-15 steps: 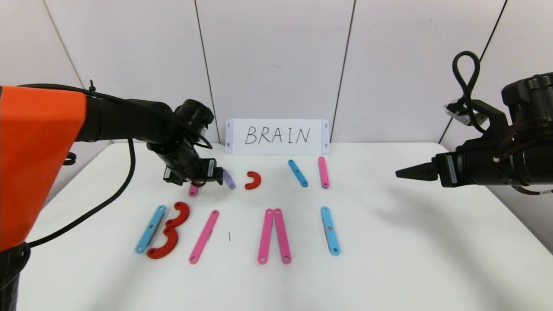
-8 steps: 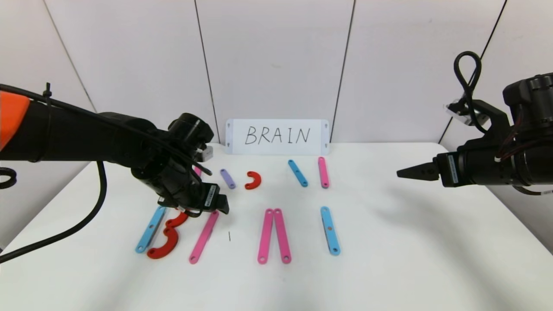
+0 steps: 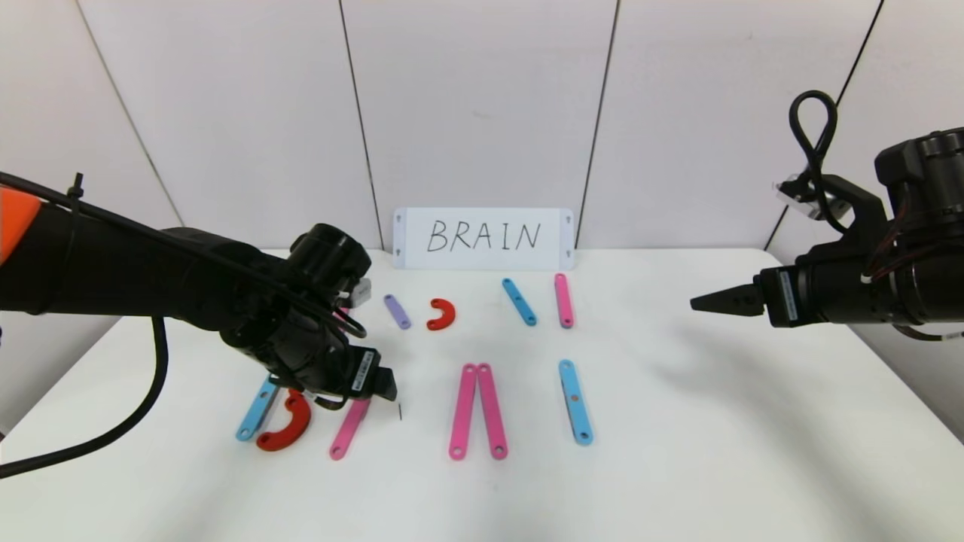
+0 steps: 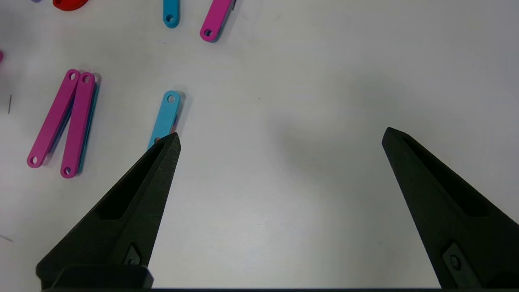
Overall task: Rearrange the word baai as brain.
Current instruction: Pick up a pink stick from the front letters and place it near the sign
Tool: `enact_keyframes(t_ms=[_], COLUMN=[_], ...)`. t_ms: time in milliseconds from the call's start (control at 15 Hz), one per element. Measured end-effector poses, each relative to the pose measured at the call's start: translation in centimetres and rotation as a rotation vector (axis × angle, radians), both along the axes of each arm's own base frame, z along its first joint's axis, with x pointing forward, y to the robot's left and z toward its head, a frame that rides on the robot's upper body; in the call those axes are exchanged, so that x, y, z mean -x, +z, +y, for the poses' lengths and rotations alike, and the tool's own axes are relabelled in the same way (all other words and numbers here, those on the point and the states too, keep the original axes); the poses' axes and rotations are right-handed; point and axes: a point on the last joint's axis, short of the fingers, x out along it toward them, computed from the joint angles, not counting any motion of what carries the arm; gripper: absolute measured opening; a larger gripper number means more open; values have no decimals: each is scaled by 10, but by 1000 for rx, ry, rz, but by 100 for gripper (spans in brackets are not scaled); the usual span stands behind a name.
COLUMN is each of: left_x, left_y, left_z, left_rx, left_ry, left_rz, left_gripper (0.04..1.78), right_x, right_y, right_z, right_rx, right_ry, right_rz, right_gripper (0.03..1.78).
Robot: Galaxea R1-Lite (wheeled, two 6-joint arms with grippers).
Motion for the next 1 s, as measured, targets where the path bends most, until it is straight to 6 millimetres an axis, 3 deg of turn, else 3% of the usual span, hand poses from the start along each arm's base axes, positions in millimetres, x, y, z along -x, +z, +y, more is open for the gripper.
enact_keyframes(t_ms=[1000], left_x=[-5], left_y=[-19], left_z=[-2], left_rx=[-6], left_ry=[-2], left_rz=[29], left_gripper=[175], right_x=[0], right_y=[-1], right_z=[0], right_rx=[2], right_ry=[-3], right_rz=[4], right_gripper=[174])
